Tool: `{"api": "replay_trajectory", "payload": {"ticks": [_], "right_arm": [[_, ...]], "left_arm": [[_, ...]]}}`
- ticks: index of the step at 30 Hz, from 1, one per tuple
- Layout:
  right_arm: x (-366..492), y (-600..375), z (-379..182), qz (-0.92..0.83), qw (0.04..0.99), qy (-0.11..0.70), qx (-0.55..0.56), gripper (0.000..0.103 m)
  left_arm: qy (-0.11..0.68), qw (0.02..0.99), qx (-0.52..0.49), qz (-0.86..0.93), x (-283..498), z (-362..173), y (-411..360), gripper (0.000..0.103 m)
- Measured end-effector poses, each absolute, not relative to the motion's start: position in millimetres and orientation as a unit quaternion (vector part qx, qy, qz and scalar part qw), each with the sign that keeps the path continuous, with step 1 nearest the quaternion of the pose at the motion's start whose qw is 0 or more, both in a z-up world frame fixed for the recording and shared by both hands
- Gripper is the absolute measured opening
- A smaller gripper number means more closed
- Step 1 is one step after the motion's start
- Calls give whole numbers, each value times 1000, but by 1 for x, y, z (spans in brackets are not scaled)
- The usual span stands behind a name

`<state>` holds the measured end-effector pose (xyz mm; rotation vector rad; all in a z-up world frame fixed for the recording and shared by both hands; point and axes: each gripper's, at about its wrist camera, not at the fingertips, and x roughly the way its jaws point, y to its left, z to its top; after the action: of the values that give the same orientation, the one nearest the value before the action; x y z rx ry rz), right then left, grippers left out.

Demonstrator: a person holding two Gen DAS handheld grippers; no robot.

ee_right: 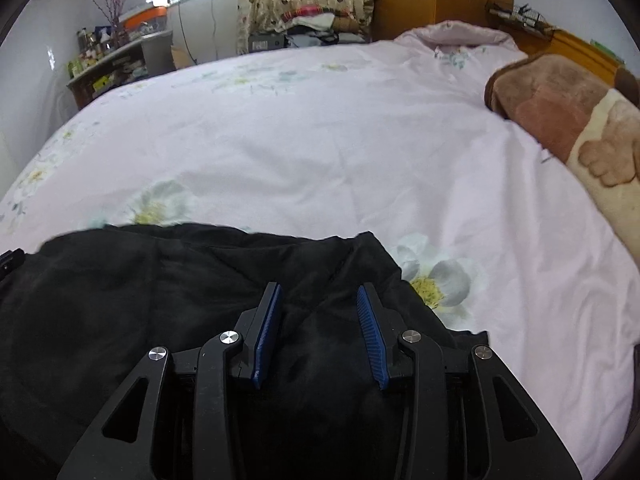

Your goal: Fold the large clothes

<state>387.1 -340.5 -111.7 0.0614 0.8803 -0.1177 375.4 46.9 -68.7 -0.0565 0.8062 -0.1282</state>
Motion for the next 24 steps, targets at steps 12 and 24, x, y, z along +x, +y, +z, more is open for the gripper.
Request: {"api": "replay_trajectory", "payload": {"ticks": [12, 24], "right_arm": [[322, -270, -93, 9, 900, 435, 20, 41], [319, -280, -94, 15, 897, 441, 25, 42]], "left_arm": [[411, 899, -9, -148, 296, -74, -24, 67], [420, 897, -15, -141, 298, -62, -19, 66]]}}
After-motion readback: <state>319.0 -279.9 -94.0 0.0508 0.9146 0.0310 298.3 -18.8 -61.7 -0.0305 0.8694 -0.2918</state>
